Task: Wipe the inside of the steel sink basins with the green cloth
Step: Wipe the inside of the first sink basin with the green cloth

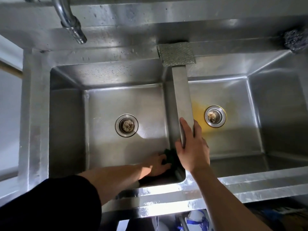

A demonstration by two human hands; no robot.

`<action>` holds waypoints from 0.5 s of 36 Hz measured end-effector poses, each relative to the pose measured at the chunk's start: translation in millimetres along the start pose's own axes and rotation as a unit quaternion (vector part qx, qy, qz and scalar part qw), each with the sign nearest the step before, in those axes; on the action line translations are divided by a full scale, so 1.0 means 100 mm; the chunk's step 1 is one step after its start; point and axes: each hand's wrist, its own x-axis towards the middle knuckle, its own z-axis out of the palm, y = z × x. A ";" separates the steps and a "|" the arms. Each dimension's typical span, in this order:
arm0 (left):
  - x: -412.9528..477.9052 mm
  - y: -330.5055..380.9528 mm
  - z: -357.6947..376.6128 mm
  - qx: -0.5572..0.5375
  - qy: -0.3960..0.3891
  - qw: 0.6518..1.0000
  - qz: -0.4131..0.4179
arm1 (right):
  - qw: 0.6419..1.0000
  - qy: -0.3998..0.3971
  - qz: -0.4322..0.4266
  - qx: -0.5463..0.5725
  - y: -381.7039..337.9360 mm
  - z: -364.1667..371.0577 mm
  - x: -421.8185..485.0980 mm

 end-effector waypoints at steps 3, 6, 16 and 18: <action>-0.31 0.18 -0.11 -0.053 0.003 0.999 -0.003 | 1.000 0.002 0.000 0.000 -0.01 0.00 -0.01; -0.42 0.25 -0.10 -0.142 -0.022 0.989 -0.042 | 1.000 0.000 -0.006 -0.003 -0.01 -0.01 0.00; -0.25 0.58 -0.11 -0.422 0.154 0.889 -0.088 | 1.000 0.006 -0.003 -0.002 -0.03 -0.02 -0.01; -0.21 0.71 -0.11 -0.463 0.166 0.866 -0.093 | 1.000 0.003 0.002 0.000 -0.03 -0.02 -0.01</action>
